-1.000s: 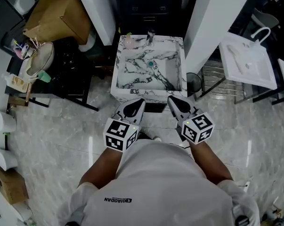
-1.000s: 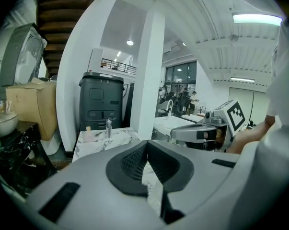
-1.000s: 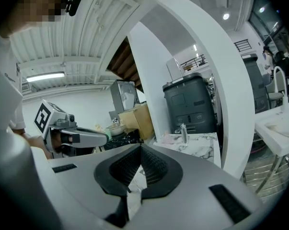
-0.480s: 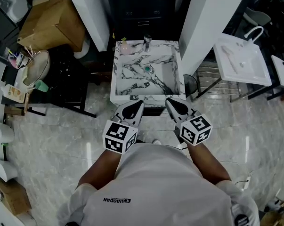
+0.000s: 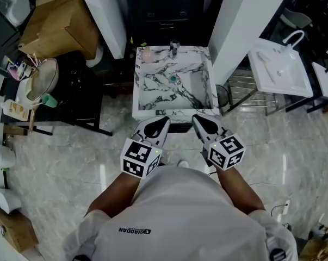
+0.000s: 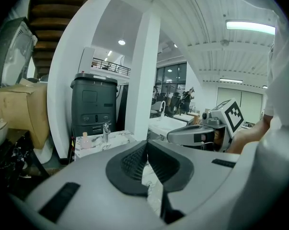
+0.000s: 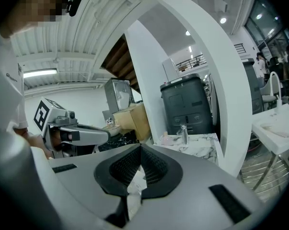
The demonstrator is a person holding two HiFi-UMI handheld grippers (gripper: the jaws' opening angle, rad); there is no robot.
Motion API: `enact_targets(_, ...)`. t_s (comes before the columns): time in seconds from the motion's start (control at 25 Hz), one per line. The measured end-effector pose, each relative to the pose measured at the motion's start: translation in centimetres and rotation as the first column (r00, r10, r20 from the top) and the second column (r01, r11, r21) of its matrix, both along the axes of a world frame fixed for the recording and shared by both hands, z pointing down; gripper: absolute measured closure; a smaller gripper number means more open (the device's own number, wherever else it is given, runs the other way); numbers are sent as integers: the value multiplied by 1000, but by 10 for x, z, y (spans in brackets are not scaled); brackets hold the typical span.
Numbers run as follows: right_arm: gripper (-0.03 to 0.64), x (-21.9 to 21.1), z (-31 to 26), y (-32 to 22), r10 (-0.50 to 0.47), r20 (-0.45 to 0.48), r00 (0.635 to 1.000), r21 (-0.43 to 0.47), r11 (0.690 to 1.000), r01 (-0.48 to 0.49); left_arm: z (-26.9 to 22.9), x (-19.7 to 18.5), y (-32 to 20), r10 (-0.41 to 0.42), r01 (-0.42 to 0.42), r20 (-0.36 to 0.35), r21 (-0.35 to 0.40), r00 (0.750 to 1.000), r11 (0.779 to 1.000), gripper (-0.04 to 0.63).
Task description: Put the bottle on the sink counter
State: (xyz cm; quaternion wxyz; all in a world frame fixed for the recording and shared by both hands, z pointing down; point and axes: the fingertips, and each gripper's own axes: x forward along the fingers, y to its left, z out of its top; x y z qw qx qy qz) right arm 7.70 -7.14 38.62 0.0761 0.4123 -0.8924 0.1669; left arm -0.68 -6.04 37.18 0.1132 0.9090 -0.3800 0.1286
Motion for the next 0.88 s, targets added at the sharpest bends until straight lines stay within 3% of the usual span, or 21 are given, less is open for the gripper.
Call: enact_targets(0.88, 577, -27, 2, 11, -19, -15, 1000, 13, 1000, 19, 1, -23, 8, -2, 2, 8, 14, 1000, 1000, 580)
